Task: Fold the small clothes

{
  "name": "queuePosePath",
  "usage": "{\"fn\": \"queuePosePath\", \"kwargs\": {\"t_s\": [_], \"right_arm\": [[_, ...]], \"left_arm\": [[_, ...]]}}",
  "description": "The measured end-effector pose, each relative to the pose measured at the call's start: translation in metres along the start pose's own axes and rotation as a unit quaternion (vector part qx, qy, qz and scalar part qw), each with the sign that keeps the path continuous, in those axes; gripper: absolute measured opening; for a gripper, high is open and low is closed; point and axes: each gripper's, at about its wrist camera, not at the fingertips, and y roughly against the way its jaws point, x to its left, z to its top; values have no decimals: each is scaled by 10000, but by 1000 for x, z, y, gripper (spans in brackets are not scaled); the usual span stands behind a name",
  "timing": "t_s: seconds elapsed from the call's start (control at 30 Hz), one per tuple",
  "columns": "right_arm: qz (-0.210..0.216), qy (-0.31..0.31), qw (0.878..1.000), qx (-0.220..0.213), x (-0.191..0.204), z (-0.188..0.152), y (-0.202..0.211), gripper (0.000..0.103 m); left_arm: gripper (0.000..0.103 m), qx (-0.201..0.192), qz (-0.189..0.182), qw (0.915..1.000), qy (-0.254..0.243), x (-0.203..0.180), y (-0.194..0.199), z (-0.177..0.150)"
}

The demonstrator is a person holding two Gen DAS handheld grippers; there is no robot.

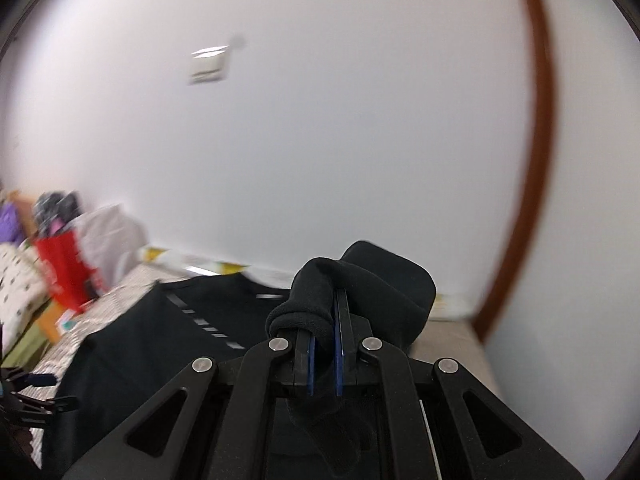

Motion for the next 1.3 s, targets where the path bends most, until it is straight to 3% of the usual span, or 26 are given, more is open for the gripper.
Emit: {"fn": "queuePosePath", "kwargs": {"t_s": [0.17,0.27,0.37,0.47,0.53,0.6,0.67,0.8,0.93,1.13,1.3], "right_arm": [[464,132,9963,715,68,-35,-89,7],[346,101,9918,1225,79,-67,-117,7],[596,-75,9858,1569,83,-93,-146,8],[669,-82,9833,1689,84,-101,-147,10],[638,-58,9811,1825,89,-109,-154,21],[471,-59,9762,2114,87,-120,-160,74],[391,-144,9745,2207,78,-133,-157,94],[665,-383,9630,2584,57,-163,-138,94],[698,-299,9627,2598,38,-180,-99,94],[359,-332,9755,2147,-20,-185,-27,94],[-71,-925,9766,1941,-92,-198,17,94]], "left_arm": [[76,11,102,9996,244,34,-3,-3],[76,89,142,9994,319,50,-8,-8],[76,228,221,9989,334,63,-15,-17],[76,350,228,9982,419,70,-21,-23],[76,416,217,9979,457,73,-24,-24],[76,428,199,9979,438,72,-25,-25],[76,413,179,9983,373,66,-24,-24],[76,507,-125,9983,272,46,-24,-19],[77,414,-96,9989,-217,5,-26,-11],[77,441,-367,9939,-945,-74,-45,2],[77,345,-593,9853,-1564,-144,-59,13]]}}
